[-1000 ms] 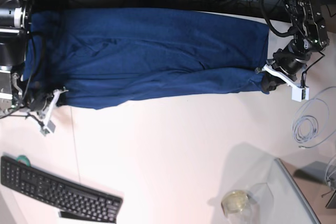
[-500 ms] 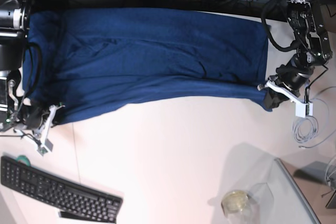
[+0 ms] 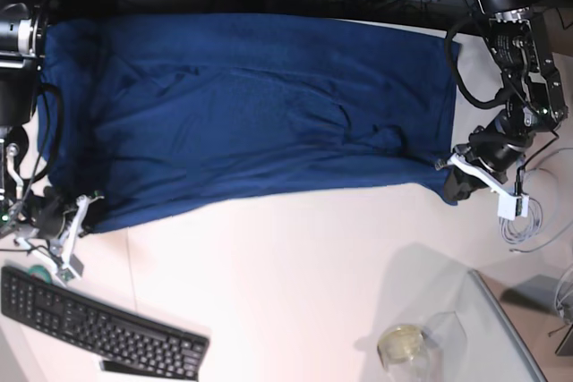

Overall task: Layout the t-shirt on the table in an organized manner, then fold the t-shirt properly
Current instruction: 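Drag the folded hem further toward the collar edge with both grippers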

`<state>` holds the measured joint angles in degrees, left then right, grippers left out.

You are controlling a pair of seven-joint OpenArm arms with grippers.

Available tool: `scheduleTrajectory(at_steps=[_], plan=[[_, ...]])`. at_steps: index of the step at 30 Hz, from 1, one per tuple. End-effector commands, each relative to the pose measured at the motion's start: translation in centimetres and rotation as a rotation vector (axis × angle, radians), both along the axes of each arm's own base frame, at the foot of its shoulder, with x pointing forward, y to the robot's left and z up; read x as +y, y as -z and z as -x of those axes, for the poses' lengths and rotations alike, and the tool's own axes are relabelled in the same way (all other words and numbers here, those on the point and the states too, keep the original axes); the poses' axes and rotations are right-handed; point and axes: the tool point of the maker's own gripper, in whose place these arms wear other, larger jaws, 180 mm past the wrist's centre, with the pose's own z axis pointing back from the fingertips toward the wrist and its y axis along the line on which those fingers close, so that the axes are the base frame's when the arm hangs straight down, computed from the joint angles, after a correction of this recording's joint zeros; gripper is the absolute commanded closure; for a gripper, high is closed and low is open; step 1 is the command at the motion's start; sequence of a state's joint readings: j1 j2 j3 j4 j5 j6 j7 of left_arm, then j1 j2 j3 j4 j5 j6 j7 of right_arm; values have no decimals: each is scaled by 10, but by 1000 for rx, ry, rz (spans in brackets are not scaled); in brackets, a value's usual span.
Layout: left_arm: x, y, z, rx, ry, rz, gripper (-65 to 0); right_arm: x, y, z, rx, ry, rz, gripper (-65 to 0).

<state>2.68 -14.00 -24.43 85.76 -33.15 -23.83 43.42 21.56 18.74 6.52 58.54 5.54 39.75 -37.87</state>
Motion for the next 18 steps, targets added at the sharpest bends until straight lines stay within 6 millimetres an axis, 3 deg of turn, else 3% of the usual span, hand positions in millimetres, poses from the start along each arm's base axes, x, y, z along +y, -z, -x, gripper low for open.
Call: scheduleTrajectory(at_steps=[1, 9, 18], plan=[[5, -17, -9, -57, -4, -7, 0, -6, -20, -14, -53, -2, 11, 0], [2, -27, -8, -83, 10, -24, 0, 1, -33, -1, -107, -46, 58, 0], [-2, -21, 15, -55, 29, -42, 0, 1, -5, 32, -21, -56, 73, 0]])
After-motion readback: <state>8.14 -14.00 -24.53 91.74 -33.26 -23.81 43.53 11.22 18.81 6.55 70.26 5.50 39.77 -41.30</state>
